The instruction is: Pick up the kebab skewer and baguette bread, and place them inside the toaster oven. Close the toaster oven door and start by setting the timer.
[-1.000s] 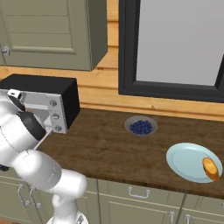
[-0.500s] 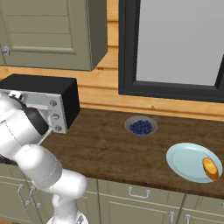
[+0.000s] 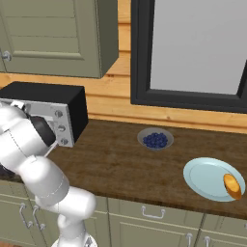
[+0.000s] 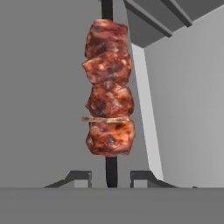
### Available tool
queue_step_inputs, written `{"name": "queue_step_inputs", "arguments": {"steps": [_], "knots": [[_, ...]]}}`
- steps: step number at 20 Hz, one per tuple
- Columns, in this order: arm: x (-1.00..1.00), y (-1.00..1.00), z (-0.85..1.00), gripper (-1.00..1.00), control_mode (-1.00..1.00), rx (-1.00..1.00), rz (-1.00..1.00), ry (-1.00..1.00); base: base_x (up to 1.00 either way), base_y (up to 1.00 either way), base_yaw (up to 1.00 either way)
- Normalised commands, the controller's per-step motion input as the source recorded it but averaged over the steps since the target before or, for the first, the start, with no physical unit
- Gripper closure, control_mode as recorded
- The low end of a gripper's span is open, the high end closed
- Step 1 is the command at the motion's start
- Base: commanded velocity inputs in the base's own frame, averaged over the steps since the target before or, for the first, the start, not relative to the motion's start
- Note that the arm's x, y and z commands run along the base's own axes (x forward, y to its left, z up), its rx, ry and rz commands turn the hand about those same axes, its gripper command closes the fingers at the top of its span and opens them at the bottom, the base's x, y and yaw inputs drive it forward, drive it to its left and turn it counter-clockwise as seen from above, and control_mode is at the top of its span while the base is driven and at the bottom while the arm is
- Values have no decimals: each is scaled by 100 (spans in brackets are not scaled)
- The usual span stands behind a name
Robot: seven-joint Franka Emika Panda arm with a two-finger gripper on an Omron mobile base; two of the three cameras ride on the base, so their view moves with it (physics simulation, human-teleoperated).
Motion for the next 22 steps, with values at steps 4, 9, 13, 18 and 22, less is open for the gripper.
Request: {"name": "queue_step_inputs", "arguments": {"steps": [4,9,13,18,22], "knots": [[11,0,-6,-100,-100,0,0,0,0,0,0],[2,0,-3,-100,-100,0,0,0,0,0,0],[0,0,-6,-100,-100,0,0,0,0,0,0],[0,0,-3,-100,-100,0,0,0,0,0,0],[3,-1,1,-100,-100,0,0,0,0,0,0]]}}
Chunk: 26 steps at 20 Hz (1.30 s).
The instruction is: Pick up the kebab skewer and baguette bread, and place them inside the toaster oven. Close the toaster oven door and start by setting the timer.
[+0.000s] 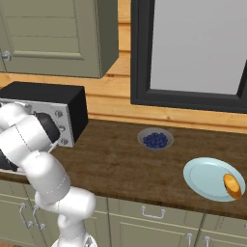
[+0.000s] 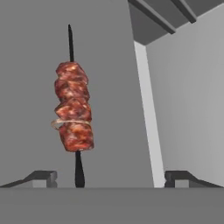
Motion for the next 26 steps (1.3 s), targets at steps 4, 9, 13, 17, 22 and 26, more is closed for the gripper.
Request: {"name": "queue_step_inputs", "arguments": {"steps": [4,9,13,17,22,26], "knots": [[1,0,9,-100,-100,0,0,0,0,0,0],[-2,-3,7,-100,-100,0,0,4,0,0,0],[0,-11,11,-100,-100,1,0,9,0,0,0],[0,-4,2,-100,-100,1,0,6,0,0,0],[-23,-1,34,-100,-100,0,0,0,0,0,0],[-79,-36,37,-100,-100,0,-8,0,0,0,0]]}}
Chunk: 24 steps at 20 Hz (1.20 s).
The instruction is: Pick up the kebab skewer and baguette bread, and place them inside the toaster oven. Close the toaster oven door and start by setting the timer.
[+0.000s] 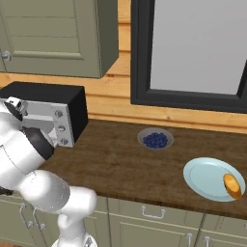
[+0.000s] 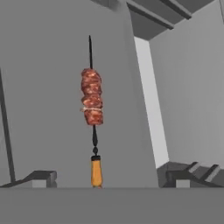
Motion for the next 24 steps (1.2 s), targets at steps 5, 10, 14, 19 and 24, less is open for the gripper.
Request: {"name": "queue_step_inputs", "arguments": {"steps": [5,10,14,19,24], "knots": [[-92,-78,17,-100,-100,6,-26,1,0,0,0],[-75,-100,33,-100,-100,10,-24,3,0,0,0],[-53,-100,43,-100,-100,5,-18,7,0,0,0],[-64,-100,30,-100,-100,6,-20,7,0,0,0],[-39,-100,15,-100,-100,5,-24,10,0,0,0]]}}
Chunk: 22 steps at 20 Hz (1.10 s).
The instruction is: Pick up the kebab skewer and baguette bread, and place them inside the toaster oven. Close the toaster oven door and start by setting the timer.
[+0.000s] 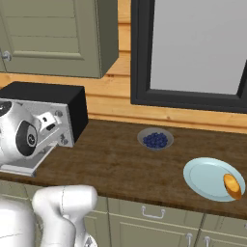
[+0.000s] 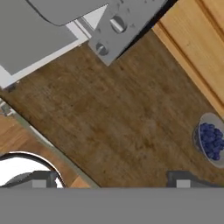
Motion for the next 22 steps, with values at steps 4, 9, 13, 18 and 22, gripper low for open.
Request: {"name": "queue_step_inputs", "arguments": {"steps": [4,9,13,18,22], "knots": [[-2,-100,15,-100,-100,4,-31,20,0,0,0],[0,-100,10,-100,-100,3,-34,20,0,0,0],[0,-100,12,-100,-100,3,-34,19,0,0,0],[-4,-100,4,-100,-100,1,-40,13,0,0,0],[-11,-100,0,-100,-100,0,-34,7,0,0,0]]}}
